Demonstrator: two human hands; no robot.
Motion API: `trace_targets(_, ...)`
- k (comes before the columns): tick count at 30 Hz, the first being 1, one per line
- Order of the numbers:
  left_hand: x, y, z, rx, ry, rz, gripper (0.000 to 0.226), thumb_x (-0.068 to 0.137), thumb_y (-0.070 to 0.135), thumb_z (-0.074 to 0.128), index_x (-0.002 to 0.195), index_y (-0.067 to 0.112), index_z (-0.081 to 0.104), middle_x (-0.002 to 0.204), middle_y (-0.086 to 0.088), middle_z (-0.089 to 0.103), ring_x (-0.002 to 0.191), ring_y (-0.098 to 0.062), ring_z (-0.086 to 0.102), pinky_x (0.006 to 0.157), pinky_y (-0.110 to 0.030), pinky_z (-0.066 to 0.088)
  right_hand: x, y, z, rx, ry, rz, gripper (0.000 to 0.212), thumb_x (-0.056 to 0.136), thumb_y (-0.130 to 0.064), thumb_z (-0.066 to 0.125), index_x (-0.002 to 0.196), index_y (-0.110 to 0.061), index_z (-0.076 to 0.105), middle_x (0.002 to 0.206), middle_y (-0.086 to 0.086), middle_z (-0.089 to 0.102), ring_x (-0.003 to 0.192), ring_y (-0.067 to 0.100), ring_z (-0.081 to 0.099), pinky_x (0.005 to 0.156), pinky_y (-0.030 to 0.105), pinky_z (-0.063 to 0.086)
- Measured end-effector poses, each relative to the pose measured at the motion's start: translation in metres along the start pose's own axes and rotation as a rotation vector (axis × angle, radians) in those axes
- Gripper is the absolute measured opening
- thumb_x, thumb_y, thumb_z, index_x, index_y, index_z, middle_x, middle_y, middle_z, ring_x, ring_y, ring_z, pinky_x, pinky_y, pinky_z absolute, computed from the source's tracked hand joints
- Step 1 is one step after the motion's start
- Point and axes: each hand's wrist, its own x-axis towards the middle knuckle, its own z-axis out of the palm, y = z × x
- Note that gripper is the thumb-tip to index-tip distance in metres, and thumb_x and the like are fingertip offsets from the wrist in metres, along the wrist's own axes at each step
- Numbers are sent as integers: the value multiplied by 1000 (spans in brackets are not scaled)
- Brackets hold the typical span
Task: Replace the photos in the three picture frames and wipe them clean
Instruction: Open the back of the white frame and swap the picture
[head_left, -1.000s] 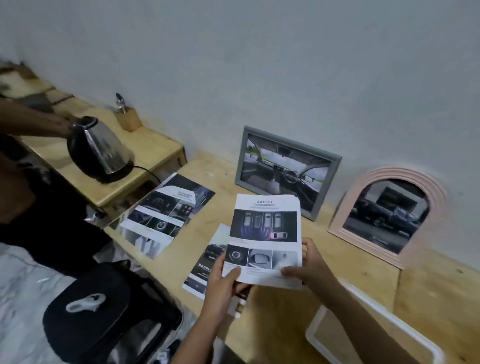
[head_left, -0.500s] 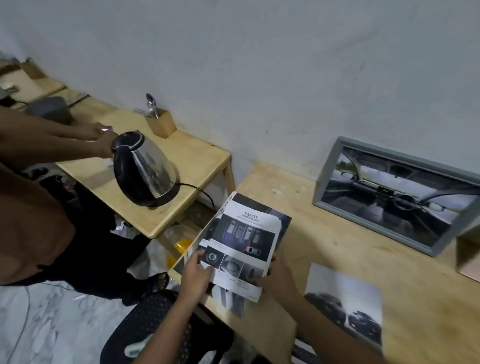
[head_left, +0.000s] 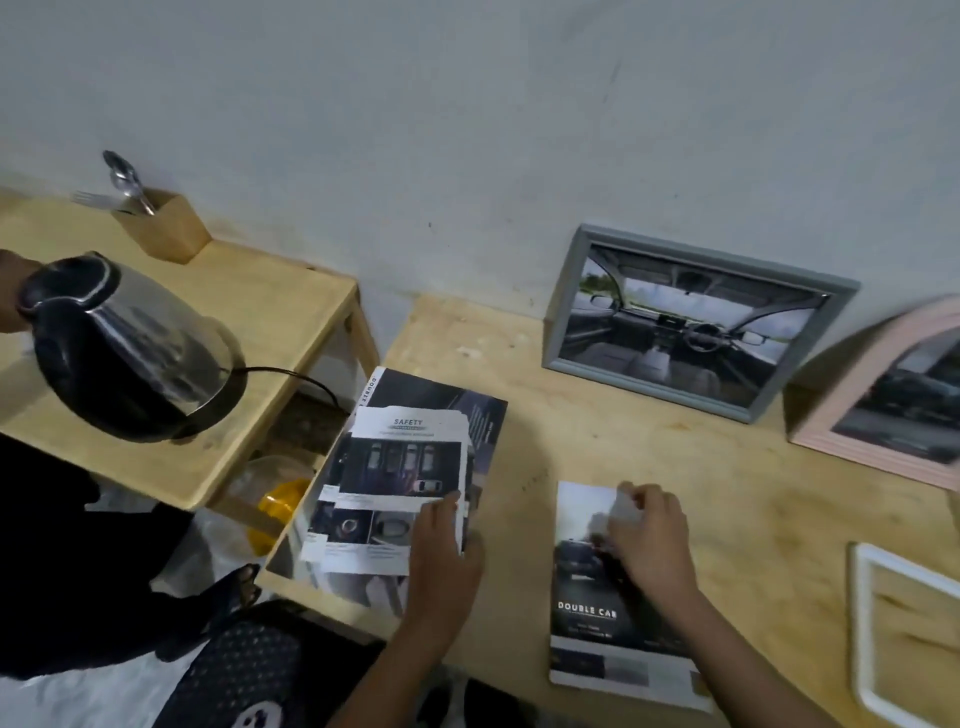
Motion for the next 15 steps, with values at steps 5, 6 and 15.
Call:
trace_targets(5, -42, 37, 69, 168, -437, 115, 59, 94, 29, 44, 146, 13, 21, 150, -6, 22, 135, -23, 24, 110, -29, 24, -30, 67, -26, -149, -58, 402, 53, 79, -31, 68, 115, -3, 42, 117, 19, 46, 110, 39, 44, 84, 40, 40)
trace_targets(6, -48, 38, 77, 247, -469, 109, 66, 94, 32, 42, 149, 14, 11, 156, -5, 10, 141, -23, 14, 115, -31, 16, -36, 70, -24, -80, -86, 432, 55, 77, -31, 71, 113, -5, 40, 114, 17, 44, 107, 38, 45, 81, 38, 40)
trace_targets(15, -63, 38, 95, 542, -421, 98, 74, 94, 43, 38, 150, 15, -2, 157, -9, -8, 145, -28, -1, 117, -34, 11, -47, 53, -33, 302, -289, 240, 22, 82, -5, 57, 97, -21, 58, 93, 0, 63, 81, 13, 59, 59, 20, 42)
